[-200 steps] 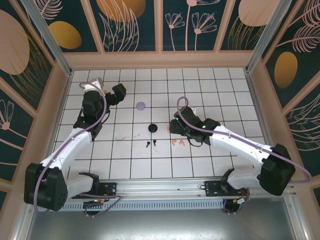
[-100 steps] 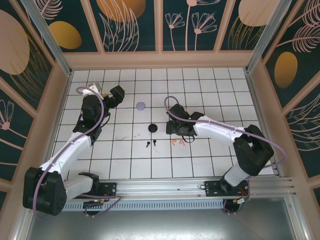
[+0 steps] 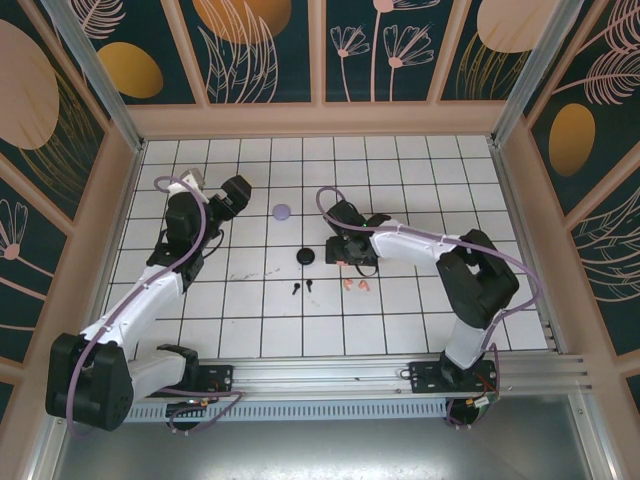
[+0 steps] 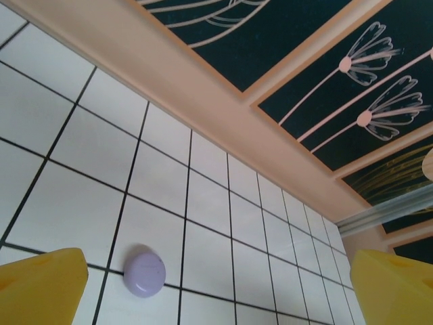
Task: Insert the wireless bluetooth earbuds into the charging case
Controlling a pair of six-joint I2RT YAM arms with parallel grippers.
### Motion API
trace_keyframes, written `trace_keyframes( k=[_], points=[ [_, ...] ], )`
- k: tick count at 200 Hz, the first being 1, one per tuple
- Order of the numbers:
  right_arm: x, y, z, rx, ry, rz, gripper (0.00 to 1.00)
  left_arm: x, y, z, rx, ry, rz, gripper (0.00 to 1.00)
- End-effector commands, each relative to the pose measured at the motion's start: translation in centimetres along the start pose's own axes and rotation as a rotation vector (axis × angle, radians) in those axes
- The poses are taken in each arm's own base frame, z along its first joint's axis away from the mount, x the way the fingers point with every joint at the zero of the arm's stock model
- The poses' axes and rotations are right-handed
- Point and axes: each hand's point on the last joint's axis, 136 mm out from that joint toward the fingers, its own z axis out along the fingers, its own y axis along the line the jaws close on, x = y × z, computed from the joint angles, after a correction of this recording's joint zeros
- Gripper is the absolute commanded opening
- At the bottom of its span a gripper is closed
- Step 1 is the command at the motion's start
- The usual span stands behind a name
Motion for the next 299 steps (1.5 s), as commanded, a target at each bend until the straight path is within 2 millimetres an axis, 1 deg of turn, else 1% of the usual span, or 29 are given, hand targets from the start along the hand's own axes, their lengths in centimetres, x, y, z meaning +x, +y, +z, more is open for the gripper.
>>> trace_keyframes(
  k=[1,60,121,170,224,271,299],
  points=[
    [-0.9,0.6,0.3,-0.01,0.002,-0.005,0.77,0.2,-1.2,-0.6,0.08,0.01,0.003,0.99],
    [-0.5,0.0,1.6,0.02,0.021,0.029,0.76,0.2,-2.0,-0.7,0.116,0.013,0.033,0.99],
    [-0.6,0.0,2.1,0.021,0.013,0.074,0.74,0.6,-2.0,-0.8,0.129,0.024,0.041,0.99],
    [0.0,-0.2,2.9,0.035,0.029,0.127,0.71,1.0,-1.8,-0.9,0.129,0.035,0.041,0.99],
    [-0.1,-0.5,3.0,0.054,0.021,0.136,0.69,1.8,-1.4,-0.7,0.12,0.065,0.045,0.99],
    [-0.7,-0.1,3.2,0.063,0.018,0.148,0.7,2.0,-1.4,-0.6,0.112,0.071,0.06,0.99],
    [-0.6,-0.1,3.4,0.068,0.029,0.162,0.7,2.2,-1.2,-0.6,0.108,0.077,0.066,0.99]
  ],
)
